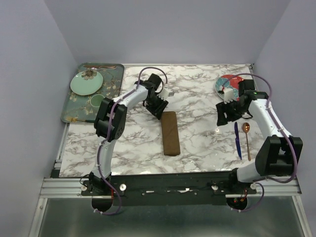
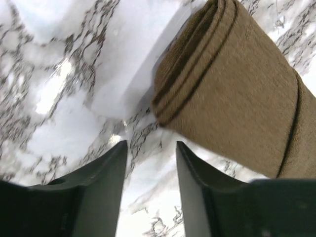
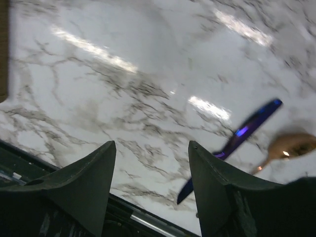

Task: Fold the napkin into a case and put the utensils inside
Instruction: Move the smaller rectangle folded napkin to the center of the board, then pick up the spoon from the corner of the board.

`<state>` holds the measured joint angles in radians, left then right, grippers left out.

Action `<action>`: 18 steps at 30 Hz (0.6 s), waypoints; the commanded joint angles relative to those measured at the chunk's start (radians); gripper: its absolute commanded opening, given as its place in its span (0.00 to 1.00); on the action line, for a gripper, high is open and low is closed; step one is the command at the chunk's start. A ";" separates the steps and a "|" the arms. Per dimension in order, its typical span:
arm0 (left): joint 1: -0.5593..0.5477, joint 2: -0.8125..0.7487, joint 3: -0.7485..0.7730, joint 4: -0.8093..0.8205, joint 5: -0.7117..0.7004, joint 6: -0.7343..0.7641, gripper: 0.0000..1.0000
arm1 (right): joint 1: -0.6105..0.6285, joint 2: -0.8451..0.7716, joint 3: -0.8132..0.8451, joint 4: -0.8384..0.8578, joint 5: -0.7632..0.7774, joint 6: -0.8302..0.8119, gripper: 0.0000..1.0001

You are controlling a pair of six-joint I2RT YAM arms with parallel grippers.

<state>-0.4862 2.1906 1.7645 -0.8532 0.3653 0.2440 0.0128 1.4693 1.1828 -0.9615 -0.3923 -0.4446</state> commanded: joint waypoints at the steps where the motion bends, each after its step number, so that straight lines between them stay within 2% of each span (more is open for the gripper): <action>1: 0.041 -0.211 -0.136 0.115 -0.032 -0.058 0.57 | -0.184 -0.020 -0.018 -0.092 0.162 -0.049 0.68; 6: 0.095 -0.432 -0.278 0.253 0.067 -0.144 0.60 | -0.272 -0.030 -0.067 -0.091 0.222 -0.071 0.67; 11: 0.127 -0.644 -0.448 0.445 0.093 -0.170 0.63 | -0.345 -0.012 -0.089 -0.074 0.283 -0.075 0.67; 18: 0.140 -0.758 -0.539 0.502 0.124 -0.166 0.63 | -0.482 0.089 -0.075 0.006 0.337 -0.097 0.62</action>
<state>-0.3504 1.4689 1.2667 -0.4259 0.4427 0.0902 -0.4171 1.4979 1.1000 -1.0096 -0.1215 -0.5182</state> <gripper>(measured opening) 0.632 0.637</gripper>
